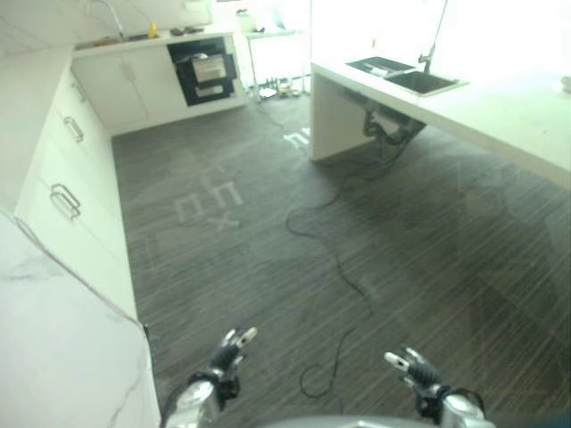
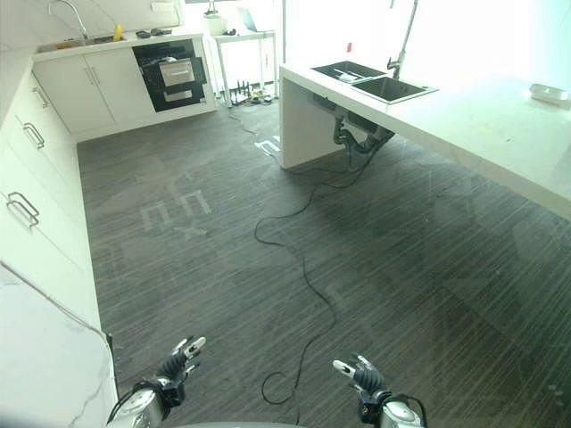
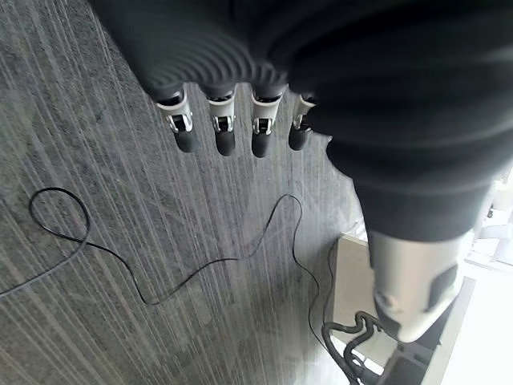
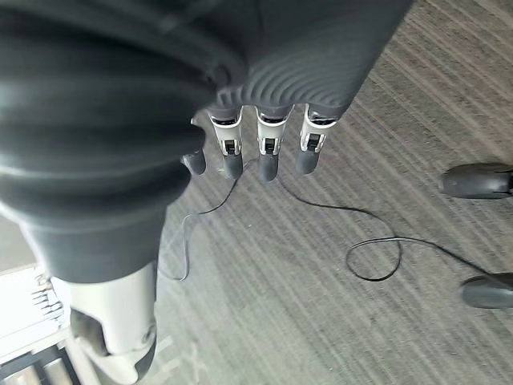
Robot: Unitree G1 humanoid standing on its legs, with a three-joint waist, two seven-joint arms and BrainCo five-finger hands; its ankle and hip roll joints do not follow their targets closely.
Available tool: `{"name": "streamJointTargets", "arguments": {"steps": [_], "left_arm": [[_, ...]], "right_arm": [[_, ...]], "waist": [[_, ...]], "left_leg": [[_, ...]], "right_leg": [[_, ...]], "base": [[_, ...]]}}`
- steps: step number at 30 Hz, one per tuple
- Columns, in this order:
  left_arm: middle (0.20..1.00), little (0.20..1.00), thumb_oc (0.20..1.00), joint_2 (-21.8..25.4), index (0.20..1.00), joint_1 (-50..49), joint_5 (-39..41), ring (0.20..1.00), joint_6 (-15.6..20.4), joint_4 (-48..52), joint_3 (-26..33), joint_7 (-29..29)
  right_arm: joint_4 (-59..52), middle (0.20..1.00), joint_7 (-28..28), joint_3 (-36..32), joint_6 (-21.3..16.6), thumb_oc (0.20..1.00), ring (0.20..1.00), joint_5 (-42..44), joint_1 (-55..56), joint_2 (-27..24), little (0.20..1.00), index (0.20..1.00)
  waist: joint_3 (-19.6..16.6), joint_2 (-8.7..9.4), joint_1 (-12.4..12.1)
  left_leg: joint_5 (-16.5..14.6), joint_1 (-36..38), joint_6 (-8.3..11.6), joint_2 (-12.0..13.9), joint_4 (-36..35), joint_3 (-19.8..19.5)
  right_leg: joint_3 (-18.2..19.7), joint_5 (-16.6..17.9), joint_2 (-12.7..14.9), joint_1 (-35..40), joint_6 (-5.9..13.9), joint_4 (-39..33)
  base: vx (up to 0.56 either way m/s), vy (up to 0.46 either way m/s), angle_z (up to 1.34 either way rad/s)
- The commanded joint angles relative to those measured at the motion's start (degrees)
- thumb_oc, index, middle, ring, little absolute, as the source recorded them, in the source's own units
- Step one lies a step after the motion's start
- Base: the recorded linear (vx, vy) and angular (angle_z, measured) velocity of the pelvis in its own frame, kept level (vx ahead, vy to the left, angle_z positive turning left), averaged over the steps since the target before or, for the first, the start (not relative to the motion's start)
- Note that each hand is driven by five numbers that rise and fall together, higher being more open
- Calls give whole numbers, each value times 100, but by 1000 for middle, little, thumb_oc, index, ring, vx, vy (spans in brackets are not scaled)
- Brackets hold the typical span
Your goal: Place the dishes in the dishwasher.
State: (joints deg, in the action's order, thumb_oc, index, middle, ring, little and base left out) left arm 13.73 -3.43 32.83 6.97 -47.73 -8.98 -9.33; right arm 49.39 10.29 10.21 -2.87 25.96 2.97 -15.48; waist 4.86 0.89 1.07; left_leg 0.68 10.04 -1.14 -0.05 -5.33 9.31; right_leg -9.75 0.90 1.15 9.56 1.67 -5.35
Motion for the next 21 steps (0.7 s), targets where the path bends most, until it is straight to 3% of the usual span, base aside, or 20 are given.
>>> {"name": "streamJointTargets", "arguments": {"steps": [1,21], "left_arm": [[1000,1000,1000,20,1000,536,149,1000,255,70,-41,-109],[1000,1000,1000,93,1000,360,392,1000,306,551,37,-45]], "right_arm": [[-312,1000,20,37,-251,1000,1000,122,-399,-47,1000,1000],[-1322,1000,-178,125,-254,1000,1000,-213,-238,-86,1000,1000]], "waist": [[9,10,-15],[41,-16,46]], "left_leg": [[-441,-36,213,179,33,-48],[-430,-26,212,189,33,-21]], "right_leg": [[-326,-112,299,33,393,35],[-336,-132,292,43,379,35]], "base": [[0,0,0],[-1,-4,0]]}}
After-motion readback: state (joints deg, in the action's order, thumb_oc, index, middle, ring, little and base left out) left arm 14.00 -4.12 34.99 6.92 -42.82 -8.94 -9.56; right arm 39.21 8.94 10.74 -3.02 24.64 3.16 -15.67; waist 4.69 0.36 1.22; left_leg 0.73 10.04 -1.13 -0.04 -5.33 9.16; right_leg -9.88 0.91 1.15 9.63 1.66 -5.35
